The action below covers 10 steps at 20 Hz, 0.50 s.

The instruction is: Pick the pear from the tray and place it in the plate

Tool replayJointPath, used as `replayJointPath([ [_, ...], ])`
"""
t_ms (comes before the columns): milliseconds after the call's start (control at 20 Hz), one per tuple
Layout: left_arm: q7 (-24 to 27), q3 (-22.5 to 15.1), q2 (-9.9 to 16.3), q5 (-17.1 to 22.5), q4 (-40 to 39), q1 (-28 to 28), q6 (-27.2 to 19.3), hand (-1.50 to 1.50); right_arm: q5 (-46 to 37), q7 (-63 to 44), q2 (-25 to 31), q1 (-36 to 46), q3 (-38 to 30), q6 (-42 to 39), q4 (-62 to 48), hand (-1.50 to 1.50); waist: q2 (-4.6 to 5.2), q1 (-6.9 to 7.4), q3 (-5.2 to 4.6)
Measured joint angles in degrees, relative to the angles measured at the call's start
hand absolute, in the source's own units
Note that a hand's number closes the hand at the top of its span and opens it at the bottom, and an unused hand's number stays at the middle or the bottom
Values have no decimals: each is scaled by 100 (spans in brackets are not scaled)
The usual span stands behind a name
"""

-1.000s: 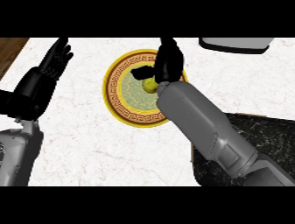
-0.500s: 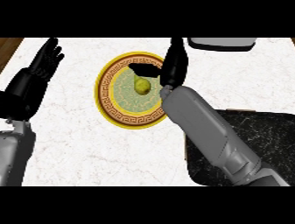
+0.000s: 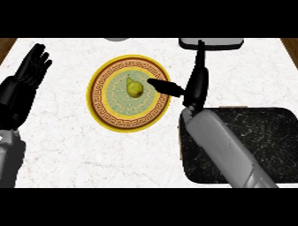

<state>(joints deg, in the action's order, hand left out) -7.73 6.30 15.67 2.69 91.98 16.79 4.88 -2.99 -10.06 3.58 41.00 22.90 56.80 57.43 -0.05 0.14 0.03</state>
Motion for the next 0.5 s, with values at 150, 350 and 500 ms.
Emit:
replayJointPath([
  [150, 106, 57, 4, -12, -28, -105, 32, 0, -17, 43, 319, -581, 9, -275, 638, -150, -8, -40, -2],
  [350, 21, 95, 19, 1, 56, -110, 64, 0, -165, -156, 857, -1391, 103, -561, 1698, -150, -18, -73, -3],
  [500, 13, 153, 27, 29, 66, -137, 119, 0, -217, -151, 1075, -1907, -9, -765, 2243, -150, -12, -66, -4],
])
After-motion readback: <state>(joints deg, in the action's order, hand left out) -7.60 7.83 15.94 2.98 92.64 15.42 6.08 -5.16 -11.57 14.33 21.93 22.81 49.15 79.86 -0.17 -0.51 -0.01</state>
